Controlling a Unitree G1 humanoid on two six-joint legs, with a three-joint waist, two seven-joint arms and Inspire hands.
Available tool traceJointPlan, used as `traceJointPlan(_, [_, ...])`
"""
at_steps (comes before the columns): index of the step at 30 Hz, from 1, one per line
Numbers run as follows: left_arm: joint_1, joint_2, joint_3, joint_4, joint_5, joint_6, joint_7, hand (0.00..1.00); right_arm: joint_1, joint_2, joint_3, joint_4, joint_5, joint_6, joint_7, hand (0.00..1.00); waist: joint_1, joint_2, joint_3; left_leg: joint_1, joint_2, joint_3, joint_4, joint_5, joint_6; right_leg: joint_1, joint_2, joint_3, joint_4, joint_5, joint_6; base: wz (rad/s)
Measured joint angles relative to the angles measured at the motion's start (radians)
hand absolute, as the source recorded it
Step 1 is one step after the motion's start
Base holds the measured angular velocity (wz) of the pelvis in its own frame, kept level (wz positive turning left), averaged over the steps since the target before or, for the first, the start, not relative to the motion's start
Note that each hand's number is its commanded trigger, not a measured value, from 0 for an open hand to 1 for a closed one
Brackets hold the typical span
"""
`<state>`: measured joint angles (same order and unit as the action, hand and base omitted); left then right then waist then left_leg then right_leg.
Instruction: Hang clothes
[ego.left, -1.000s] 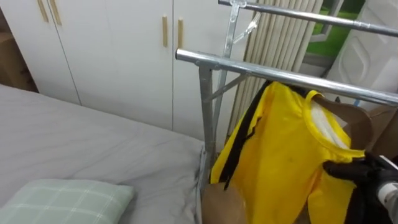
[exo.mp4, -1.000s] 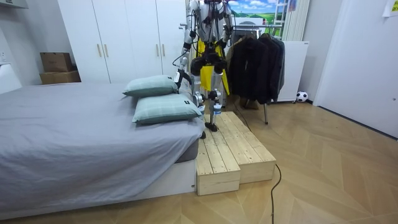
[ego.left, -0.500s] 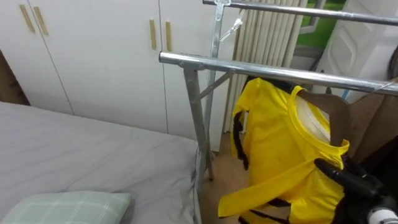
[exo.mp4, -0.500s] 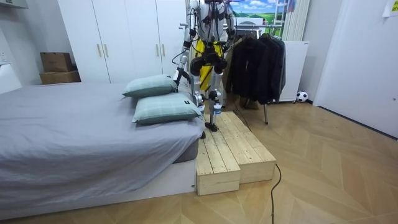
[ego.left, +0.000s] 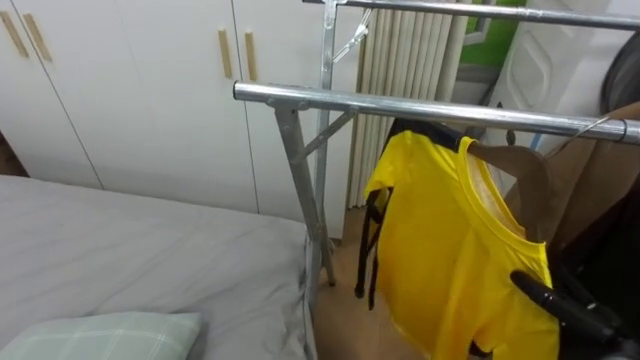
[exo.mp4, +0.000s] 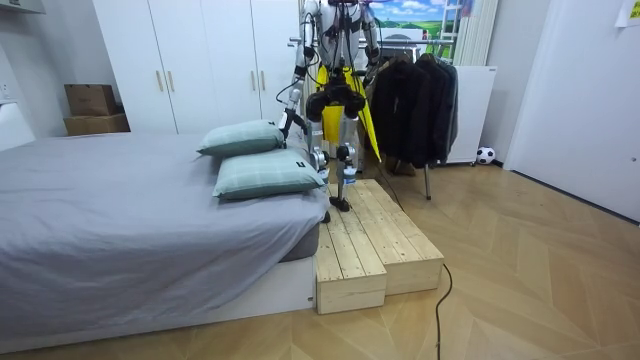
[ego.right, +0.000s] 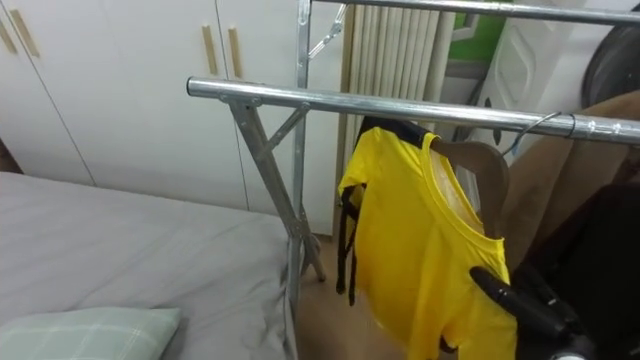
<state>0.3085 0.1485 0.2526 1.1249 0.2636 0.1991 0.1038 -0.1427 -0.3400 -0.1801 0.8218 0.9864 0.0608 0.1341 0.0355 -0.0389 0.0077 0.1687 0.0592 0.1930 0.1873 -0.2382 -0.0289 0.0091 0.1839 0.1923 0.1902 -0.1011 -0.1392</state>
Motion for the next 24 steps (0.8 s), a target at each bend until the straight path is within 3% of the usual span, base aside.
traceJointPlan(24, [0.005,0.001,-0.003,0.017,-0.036,-0.013,0.000,0.00,0.031,0.019,0.044,0.029,-0.075,-0.007,-0.013,0.00,-0.001,-0.009,0.0012,-0.001,0.000,0.010,-0.002,0.000,0.000,-0.008,0.006,0.023,0.002,0.000,0.002,-0.02])
